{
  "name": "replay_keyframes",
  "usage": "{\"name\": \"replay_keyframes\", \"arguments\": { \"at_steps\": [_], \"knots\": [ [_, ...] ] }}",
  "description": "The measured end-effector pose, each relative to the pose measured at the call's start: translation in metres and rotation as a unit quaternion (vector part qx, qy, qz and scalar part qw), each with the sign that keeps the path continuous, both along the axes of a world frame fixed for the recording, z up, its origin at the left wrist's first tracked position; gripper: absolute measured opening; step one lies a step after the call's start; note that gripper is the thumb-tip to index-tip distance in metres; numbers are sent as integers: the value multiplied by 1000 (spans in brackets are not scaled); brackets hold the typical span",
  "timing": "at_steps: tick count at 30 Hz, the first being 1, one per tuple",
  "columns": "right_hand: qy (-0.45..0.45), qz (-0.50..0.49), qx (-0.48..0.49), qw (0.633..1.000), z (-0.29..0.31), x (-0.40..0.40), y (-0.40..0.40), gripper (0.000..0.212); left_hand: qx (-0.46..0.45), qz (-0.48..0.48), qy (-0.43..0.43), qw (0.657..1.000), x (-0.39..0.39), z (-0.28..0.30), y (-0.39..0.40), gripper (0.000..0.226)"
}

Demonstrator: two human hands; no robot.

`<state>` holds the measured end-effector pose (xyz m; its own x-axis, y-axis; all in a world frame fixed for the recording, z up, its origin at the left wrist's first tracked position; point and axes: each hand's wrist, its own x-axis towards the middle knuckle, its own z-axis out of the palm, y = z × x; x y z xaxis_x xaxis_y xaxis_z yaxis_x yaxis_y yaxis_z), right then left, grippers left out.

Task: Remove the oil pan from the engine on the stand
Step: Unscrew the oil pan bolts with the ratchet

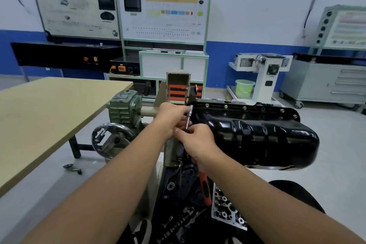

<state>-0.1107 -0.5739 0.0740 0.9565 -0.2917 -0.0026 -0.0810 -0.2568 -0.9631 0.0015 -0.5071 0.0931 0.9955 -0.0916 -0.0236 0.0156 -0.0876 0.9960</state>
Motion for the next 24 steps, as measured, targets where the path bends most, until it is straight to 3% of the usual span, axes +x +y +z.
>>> {"name": "replay_keyframes", "arguments": {
  "at_steps": [2, 5, 8, 11, 16, 24],
  "knots": [
    [-5, -16, -21, 1000, -3, 2, 0, 38, 32, 1, -18, 999, 2, 2, -5, 22],
    [-12, -45, -9, 999, -3, 2, -1, 48, 95, 18, -36, 995, 8, 10, -10, 29],
    [7, -32, 124, 992, -6, 2, 8, 39, 244, 42, -108, 963, 23, 18, -14, 36],
    [51, -10, 293, 955, -12, 5, 16, 29, 304, 46, -131, 942, 32, 22, -15, 38],
    [42, 110, 529, 840, -17, 3, 2, 27, 117, 24, -14, 993, 31, 16, -15, 27],
    [15, 91, 493, 865, -13, 10, -14, 15, 69, 85, -15, 994, 28, 16, -37, 22]
  ]
}}
